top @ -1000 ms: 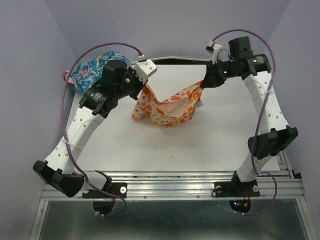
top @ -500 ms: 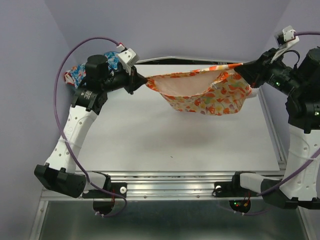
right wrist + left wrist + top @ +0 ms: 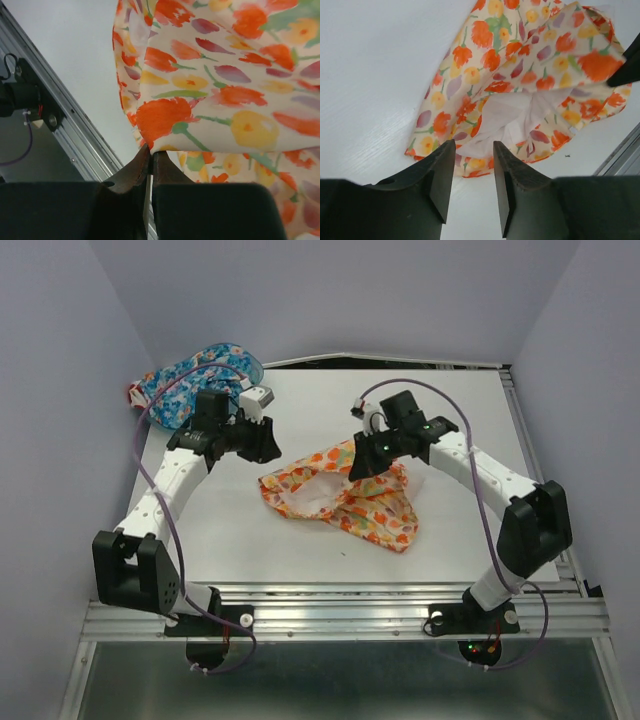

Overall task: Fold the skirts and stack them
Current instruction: Flatten the skirt out

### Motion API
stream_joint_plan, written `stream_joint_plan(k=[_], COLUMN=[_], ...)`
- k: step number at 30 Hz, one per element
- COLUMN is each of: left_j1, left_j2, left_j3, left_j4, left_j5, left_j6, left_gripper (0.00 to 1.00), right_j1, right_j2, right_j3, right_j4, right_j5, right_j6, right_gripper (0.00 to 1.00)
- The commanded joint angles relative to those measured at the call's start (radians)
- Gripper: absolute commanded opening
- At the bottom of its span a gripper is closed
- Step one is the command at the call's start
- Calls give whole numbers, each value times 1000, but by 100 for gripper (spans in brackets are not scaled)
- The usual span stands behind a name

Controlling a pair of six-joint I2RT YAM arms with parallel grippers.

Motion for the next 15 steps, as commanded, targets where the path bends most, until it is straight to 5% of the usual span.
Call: stream_joint_plan(k=[1, 3, 4, 8, 15], left_j1=[61, 61, 58, 0, -197], left_j2=[-173, -205, -234, -259, -238], left_j3=[-49, -75, -103, -148, -241], left_j4=[-22, -33, -30, 26, 232], left_j5=[20, 63, 89, 126, 57], left_j6=[68, 86, 88, 42, -102], left_gripper=[53, 57, 64, 65, 65], right_j1=[41, 60, 70, 84, 68], right_j2=[-12, 11, 19, 4, -203], right_j3=[9, 11, 12, 40, -22], right_j4=[182, 199, 214, 170, -13], right_j5=[-3, -37, -65, -38, 297], right_j6=[47, 67, 69, 57, -103], right_gripper=[1, 7, 17, 61, 65])
